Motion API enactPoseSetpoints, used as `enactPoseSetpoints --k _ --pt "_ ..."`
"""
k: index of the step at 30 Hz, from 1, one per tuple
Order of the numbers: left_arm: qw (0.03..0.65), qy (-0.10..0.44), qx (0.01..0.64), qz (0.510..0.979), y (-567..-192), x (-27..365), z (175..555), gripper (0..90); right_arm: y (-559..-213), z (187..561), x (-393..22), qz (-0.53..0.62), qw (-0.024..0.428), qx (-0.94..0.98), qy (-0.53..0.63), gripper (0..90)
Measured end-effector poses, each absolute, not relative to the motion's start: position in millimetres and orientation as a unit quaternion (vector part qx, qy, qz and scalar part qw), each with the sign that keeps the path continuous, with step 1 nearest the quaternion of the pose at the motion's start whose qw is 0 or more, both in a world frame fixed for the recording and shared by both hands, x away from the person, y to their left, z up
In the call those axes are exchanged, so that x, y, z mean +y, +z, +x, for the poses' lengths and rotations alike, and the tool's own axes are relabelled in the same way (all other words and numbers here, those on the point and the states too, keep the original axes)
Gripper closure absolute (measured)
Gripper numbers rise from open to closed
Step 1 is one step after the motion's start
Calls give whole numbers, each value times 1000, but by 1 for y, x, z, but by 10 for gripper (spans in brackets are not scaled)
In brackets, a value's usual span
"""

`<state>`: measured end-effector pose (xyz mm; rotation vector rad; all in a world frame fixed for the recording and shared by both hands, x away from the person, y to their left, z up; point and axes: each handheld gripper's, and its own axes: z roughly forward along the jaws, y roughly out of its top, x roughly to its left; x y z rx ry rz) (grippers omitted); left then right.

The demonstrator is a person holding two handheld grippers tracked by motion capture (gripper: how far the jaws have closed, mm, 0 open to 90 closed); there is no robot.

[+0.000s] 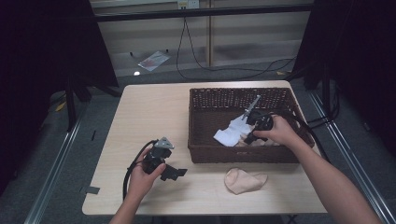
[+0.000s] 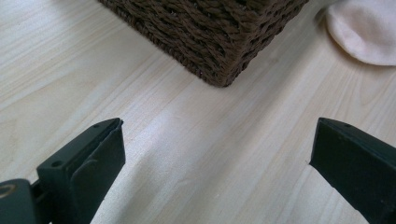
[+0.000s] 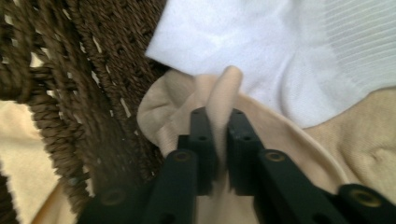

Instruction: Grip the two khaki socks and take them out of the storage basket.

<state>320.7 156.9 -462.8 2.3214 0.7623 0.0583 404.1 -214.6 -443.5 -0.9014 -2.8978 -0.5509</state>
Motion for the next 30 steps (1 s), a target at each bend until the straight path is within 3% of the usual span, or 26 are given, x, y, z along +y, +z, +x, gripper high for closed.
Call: enactPoseSetpoints --k 30 --pt "349 26 293 889 -459 159 318 27 -330 378 -258 -299 35 -908 -290 847"
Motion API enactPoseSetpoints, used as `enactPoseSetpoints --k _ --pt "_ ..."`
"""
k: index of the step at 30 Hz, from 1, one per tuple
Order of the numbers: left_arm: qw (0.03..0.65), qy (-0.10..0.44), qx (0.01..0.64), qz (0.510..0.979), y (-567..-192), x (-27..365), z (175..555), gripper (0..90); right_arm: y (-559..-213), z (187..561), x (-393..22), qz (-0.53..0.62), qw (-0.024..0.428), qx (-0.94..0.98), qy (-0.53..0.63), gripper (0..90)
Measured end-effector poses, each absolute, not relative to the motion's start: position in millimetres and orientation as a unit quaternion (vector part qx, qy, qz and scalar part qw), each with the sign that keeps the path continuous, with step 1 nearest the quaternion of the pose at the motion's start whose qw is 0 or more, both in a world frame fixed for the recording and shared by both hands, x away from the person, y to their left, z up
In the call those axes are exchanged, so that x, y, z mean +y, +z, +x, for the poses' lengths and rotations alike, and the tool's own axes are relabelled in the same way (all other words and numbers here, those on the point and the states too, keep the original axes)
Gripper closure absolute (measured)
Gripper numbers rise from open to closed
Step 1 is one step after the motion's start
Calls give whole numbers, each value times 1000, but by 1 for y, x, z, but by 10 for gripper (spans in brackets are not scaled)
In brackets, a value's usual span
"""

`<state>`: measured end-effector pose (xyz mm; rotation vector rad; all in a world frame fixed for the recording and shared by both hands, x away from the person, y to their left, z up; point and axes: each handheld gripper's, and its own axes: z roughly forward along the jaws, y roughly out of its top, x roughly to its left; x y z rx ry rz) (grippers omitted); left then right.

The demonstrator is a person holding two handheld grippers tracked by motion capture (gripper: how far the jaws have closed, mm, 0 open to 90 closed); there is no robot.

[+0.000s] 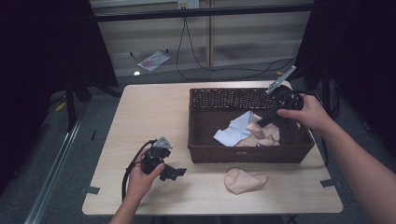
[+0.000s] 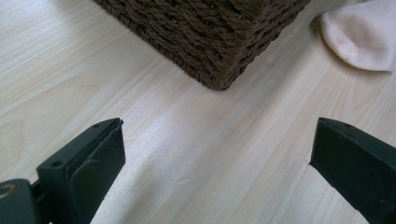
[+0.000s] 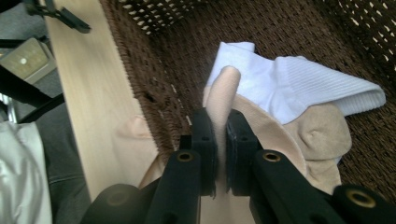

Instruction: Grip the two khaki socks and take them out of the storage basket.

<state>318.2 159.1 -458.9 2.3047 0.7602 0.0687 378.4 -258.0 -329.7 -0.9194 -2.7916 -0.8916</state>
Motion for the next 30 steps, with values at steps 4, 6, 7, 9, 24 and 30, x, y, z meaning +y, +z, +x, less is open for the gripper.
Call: enactPoseSetpoints --k 4,6,7,9,24,30 --pt "347 26 295 890 -459 158 318 27 -318 375 -262 -296 34 -908 -295 846" --pt "346 24 293 891 -459 158 318 27 -313 374 -264 -299 35 -905 -300 846" --pt "346 24 293 891 -459 158 318 27 -313 374 -264 -299 35 -905 -300 846" --pt "346 24 294 891 -460 158 318 27 -306 373 -266 -293 34 -906 -305 846" --pt "343 25 290 893 -460 157 318 27 -282 361 -267 -267 43 -911 -311 846" --pt "345 26 289 893 -460 157 318 27 -275 351 -266 -250 44 -915 -313 846"
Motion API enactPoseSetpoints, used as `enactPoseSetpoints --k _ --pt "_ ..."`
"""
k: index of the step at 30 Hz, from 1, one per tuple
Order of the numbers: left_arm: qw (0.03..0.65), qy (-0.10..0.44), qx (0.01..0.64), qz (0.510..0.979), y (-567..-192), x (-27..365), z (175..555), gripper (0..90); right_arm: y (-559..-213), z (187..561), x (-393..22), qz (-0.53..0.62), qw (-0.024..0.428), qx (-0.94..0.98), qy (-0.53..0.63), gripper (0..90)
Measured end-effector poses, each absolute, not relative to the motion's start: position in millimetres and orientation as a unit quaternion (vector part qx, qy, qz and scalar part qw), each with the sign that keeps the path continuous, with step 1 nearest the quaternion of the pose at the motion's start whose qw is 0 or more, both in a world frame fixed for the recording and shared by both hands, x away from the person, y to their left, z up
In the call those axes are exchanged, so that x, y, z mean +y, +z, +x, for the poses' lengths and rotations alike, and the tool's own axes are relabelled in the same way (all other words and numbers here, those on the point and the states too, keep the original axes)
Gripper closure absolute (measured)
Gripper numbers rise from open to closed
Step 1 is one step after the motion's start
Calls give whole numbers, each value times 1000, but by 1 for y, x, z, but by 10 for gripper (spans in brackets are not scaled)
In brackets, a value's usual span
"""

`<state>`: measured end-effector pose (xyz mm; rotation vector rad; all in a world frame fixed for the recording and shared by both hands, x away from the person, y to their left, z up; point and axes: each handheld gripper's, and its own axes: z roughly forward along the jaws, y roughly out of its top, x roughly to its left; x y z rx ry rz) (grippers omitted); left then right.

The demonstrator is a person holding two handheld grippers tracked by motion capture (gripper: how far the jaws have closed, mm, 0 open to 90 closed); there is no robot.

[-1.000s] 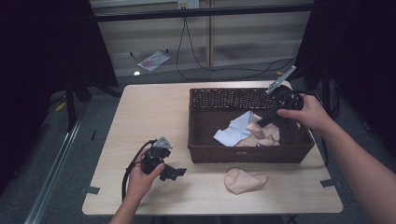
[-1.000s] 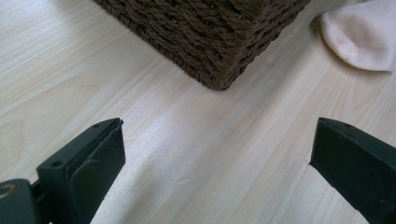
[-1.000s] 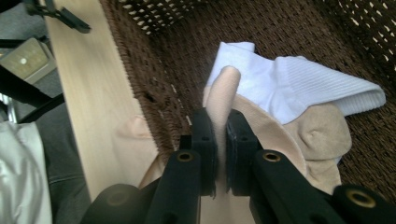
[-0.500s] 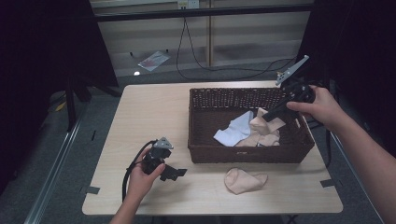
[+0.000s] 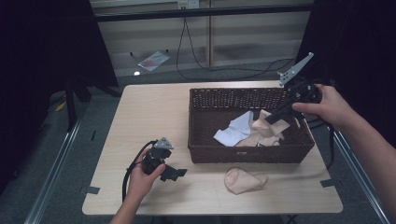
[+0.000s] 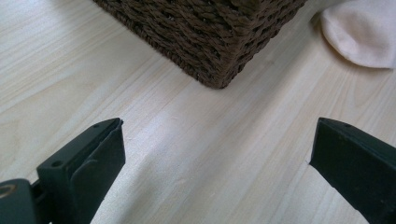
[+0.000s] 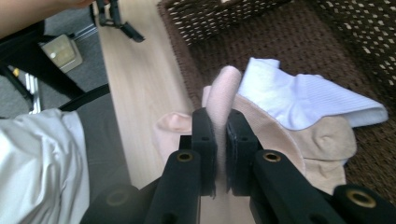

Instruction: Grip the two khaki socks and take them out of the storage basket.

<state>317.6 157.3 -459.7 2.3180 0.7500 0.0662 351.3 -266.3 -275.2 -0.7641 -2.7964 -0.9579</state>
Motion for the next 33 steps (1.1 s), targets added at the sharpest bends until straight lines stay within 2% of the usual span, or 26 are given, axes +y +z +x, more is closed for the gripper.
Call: enactPoseSetpoints --k 7,19,33 --pt "348 24 290 891 -460 156 317 27 -272 343 -269 -241 51 -915 -320 845" --pt "345 25 290 892 -460 155 317 28 -286 329 -262 -217 72 -921 -316 844" --pt "348 25 291 891 -459 157 317 27 -315 316 -241 -185 79 -932 -302 843"
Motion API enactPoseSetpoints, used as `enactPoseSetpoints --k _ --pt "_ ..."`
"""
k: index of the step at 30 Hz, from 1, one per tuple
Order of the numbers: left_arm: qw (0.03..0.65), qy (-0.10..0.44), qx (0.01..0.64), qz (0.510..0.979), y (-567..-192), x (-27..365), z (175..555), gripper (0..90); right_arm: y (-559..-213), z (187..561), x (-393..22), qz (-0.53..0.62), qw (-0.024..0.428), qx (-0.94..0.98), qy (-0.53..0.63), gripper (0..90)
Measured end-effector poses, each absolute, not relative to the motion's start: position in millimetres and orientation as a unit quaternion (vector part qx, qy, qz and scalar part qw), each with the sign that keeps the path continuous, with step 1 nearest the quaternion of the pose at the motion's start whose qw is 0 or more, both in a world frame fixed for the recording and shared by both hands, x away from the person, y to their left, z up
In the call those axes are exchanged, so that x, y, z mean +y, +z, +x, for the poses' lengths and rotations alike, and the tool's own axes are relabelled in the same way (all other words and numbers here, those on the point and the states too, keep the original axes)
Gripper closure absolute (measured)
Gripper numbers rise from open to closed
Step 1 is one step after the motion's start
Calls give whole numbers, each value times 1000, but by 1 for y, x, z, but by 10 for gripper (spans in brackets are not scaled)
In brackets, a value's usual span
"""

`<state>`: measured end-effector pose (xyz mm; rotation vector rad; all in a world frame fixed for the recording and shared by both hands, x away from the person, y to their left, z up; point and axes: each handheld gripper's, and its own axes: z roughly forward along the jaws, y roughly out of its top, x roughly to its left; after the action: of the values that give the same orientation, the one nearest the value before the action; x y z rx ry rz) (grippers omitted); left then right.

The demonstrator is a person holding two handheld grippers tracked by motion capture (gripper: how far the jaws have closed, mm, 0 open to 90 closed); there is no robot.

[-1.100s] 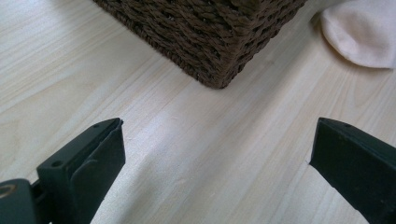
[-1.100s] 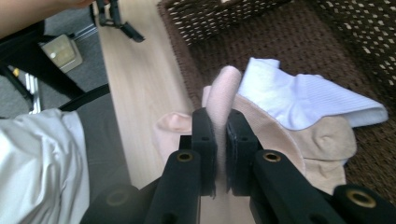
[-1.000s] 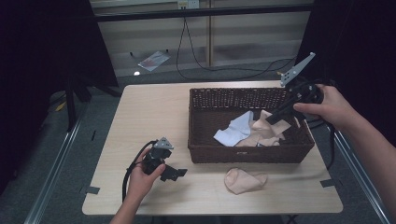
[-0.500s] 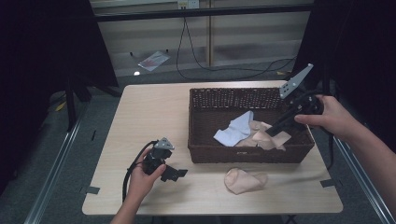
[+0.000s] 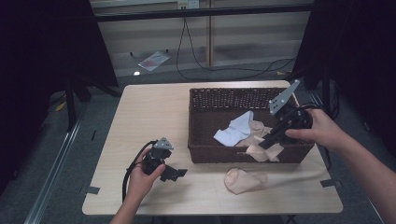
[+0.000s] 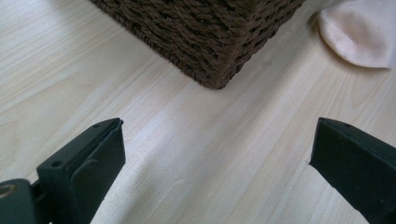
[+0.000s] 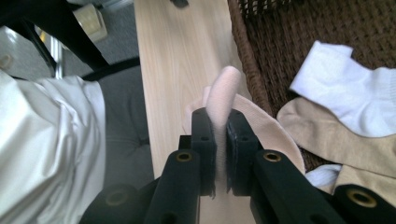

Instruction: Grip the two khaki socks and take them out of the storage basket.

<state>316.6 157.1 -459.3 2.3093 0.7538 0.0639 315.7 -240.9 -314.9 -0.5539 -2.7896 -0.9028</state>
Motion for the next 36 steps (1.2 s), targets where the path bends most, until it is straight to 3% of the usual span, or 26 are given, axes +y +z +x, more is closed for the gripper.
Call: enactPoseSetpoints --k 30,36 --pt "347 29 293 891 -457 162 314 27 -385 307 -212 -177 79 -942 -274 836" --pt "347 29 292 891 -457 162 314 27 -396 305 -207 -176 78 -943 -271 793"
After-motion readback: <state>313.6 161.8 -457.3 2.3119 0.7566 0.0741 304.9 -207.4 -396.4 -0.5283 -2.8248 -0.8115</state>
